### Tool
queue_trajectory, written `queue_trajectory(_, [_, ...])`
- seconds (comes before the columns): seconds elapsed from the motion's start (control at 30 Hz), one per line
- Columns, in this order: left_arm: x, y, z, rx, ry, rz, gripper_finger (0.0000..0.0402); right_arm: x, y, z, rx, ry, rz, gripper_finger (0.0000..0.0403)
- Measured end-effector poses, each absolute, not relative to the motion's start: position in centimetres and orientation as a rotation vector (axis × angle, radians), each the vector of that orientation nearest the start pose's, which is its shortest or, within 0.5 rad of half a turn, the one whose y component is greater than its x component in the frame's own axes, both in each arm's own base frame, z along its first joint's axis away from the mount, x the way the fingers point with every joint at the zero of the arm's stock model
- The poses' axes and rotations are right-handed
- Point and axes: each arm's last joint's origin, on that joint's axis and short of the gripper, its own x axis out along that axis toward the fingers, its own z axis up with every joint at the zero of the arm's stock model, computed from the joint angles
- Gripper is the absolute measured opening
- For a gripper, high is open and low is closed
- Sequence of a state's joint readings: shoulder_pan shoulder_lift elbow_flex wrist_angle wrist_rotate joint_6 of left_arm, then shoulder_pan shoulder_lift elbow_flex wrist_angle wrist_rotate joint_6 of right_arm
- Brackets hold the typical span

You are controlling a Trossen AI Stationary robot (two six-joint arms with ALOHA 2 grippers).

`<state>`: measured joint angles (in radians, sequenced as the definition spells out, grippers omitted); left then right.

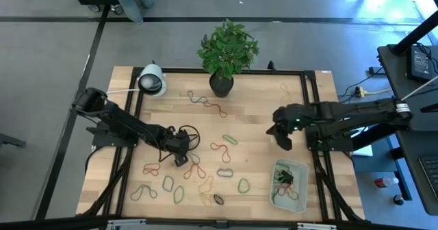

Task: Pick and place rubber bands into bin
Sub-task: Put the yellow rubber band into the gray bin

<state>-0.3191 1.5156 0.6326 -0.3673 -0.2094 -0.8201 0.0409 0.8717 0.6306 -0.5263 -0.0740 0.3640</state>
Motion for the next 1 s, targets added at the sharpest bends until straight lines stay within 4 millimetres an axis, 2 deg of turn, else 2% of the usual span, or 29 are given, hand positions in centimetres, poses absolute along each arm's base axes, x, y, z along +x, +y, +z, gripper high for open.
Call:
queue_trajectory(0.2, [22.7, -6.8, 11.9, -0.380, 1.168, 0.439, 0.0102, 15.1, 1.0, 24.2, 0.439, 0.640, -0.022, 0.0000])
queue_trajectory(0.37, [22.6, -6.8, 11.9, -0.385, 1.189, 0.443, 0.0024, 14.3, 0.9, 24.4, 0.459, 0.606, -0.020, 0.0000])
queue_trajectory(0.47, [22.9, -6.9, 12.2, -0.391, 1.199, 0.446, 0.0006, 14.2, 0.9, 24.5, 0.458, 0.601, -0.019, 0.0000])
queue_trajectory(0.73, [25.0, -7.6, 15.8, -0.341, 1.222, 0.454, 0.0001, 14.2, 0.9, 24.5, 0.424, 0.605, -0.009, 0.0000])
queue_trajectory(1.0, [26.1, -7.8, 19.3, -0.301, 1.228, 0.488, 0.0001, 14.1, 0.9, 24.4, 0.407, 0.616, -0.007, 0.0000])
